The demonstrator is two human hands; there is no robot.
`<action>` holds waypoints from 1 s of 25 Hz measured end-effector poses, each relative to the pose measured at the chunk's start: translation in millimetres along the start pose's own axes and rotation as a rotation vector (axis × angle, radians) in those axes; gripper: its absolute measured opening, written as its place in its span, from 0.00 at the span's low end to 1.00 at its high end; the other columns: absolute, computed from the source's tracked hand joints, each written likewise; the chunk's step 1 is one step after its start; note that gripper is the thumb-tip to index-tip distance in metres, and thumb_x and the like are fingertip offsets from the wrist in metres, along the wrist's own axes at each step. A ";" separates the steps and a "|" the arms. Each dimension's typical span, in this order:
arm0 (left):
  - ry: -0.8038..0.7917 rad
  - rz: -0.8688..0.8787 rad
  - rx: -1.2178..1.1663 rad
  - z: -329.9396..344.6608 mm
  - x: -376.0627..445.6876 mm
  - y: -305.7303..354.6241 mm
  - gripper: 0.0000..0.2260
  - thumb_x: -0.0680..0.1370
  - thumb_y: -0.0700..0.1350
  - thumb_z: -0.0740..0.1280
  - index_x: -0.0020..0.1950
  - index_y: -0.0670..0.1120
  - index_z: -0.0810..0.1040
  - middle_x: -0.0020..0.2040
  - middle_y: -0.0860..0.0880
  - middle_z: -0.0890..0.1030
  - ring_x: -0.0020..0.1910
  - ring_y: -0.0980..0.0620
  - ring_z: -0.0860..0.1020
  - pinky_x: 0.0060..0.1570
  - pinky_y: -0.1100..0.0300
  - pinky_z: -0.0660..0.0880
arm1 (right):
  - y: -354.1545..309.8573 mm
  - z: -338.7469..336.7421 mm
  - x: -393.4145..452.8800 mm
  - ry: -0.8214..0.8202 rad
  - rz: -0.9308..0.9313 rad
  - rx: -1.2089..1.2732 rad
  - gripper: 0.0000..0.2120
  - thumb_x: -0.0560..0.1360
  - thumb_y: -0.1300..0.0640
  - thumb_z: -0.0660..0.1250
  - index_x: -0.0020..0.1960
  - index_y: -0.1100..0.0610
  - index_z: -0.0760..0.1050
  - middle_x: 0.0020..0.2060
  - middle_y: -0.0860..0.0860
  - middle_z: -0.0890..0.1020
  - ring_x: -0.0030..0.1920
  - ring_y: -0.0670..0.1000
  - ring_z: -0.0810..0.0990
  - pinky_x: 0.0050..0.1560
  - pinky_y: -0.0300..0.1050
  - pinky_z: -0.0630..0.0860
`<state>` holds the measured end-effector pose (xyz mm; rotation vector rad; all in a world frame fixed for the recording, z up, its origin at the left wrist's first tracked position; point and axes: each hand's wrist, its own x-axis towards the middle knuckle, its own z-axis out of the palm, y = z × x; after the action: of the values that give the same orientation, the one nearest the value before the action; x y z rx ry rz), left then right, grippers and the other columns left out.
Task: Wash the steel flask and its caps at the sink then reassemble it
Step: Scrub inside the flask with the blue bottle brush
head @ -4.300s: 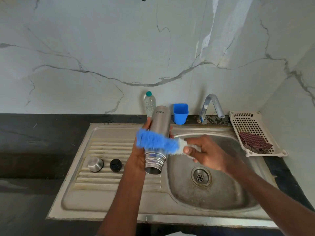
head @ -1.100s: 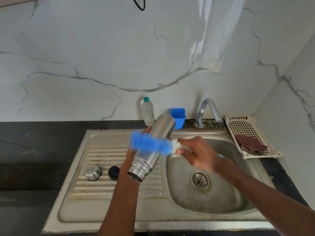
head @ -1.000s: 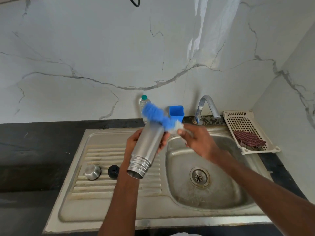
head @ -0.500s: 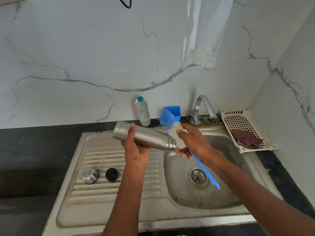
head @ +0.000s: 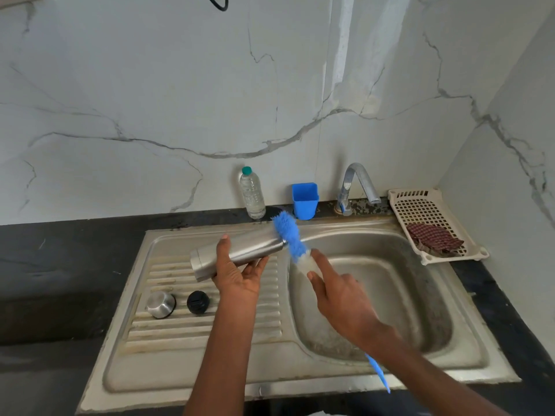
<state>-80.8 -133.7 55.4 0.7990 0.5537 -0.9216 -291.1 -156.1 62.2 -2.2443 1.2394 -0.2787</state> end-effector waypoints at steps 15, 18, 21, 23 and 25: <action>0.041 -0.025 -0.080 6.1 -34.8 -5.8 0.24 0.74 0.52 0.79 0.61 0.40 0.75 0.57 0.40 0.81 0.53 0.37 0.81 0.58 0.34 0.81 | 1.3 2.2 45.6 0.136 -0.101 0.372 0.19 0.86 0.48 0.58 0.76 0.43 0.64 0.34 0.50 0.81 0.32 0.57 0.83 0.40 0.57 0.83; 0.041 0.004 -0.105 10.8 -31.7 17.0 0.24 0.74 0.53 0.79 0.60 0.41 0.74 0.56 0.41 0.81 0.52 0.38 0.81 0.56 0.37 0.82 | 12.8 19.4 -2.8 0.063 -0.157 0.267 0.21 0.86 0.46 0.57 0.79 0.44 0.62 0.31 0.44 0.77 0.33 0.57 0.83 0.40 0.57 0.82; 0.062 -0.003 -0.116 4.9 -35.3 6.5 0.24 0.74 0.52 0.79 0.59 0.41 0.72 0.56 0.40 0.80 0.51 0.38 0.81 0.58 0.36 0.81 | 15.3 17.2 10.3 0.084 -0.136 0.279 0.22 0.86 0.45 0.56 0.79 0.44 0.62 0.32 0.45 0.78 0.33 0.55 0.83 0.41 0.57 0.82; 0.040 -0.032 -0.092 6.8 -40.2 -3.0 0.24 0.74 0.52 0.80 0.57 0.41 0.71 0.57 0.39 0.81 0.52 0.37 0.81 0.57 0.36 0.82 | 3.0 10.3 37.4 0.160 -0.186 0.298 0.21 0.86 0.44 0.55 0.78 0.43 0.61 0.31 0.47 0.79 0.31 0.53 0.82 0.37 0.55 0.82; 0.033 -0.032 -0.115 12.6 -38.4 3.2 0.25 0.74 0.53 0.80 0.58 0.41 0.72 0.59 0.39 0.81 0.52 0.37 0.82 0.52 0.37 0.83 | -2.4 12.6 44.6 0.187 -0.257 0.294 0.21 0.86 0.43 0.54 0.78 0.43 0.60 0.31 0.46 0.79 0.29 0.51 0.80 0.33 0.50 0.79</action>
<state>-96.2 -124.1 91.6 0.7042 0.6446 -0.8988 -259.4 -187.5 49.5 -2.1510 0.9255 -0.7346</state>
